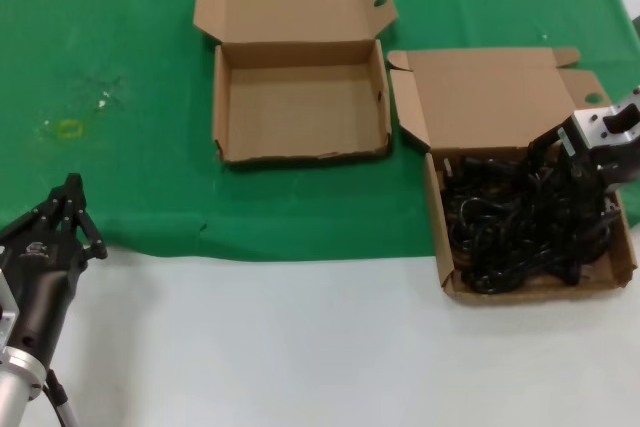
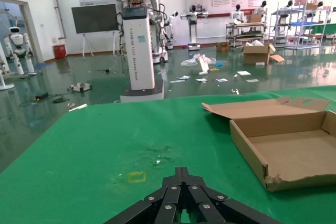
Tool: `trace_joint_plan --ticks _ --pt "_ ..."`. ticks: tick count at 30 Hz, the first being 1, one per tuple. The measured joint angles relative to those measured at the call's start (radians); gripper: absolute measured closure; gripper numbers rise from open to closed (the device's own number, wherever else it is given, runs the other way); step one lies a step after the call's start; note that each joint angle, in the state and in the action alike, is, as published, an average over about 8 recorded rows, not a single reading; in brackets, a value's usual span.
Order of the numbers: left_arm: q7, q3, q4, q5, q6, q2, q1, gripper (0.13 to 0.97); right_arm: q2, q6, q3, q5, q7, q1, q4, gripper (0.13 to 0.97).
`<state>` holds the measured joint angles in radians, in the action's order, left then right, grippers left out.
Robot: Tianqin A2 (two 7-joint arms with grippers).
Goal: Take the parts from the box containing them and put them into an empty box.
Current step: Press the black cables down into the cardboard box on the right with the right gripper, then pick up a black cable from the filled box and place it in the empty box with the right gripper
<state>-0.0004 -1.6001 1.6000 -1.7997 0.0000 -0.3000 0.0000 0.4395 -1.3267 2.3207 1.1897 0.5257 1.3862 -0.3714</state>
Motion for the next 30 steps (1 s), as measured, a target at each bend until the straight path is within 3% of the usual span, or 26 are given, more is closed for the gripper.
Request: trace_joint_plan --ticks 13,22,30 --pt "0.000 0.000 0.000 0.000 0.000 0.000 0.000 0.953 0.023 -0.008 -0.014 0.000 -0.039 -0.018 -0.082 0.698" --pt "0.000 0.000 0.000 0.000 0.000 0.000 0.000 0.953 0.070 -0.036 -0.026 0.003 -0.115 -0.046 -0.216 0.838" --pt "0.000 0.000 0.000 0.000 0.000 0.000 0.000 0.953 0.125 -0.085 -0.049 0.016 -0.215 -0.048 -0.359 0.856"
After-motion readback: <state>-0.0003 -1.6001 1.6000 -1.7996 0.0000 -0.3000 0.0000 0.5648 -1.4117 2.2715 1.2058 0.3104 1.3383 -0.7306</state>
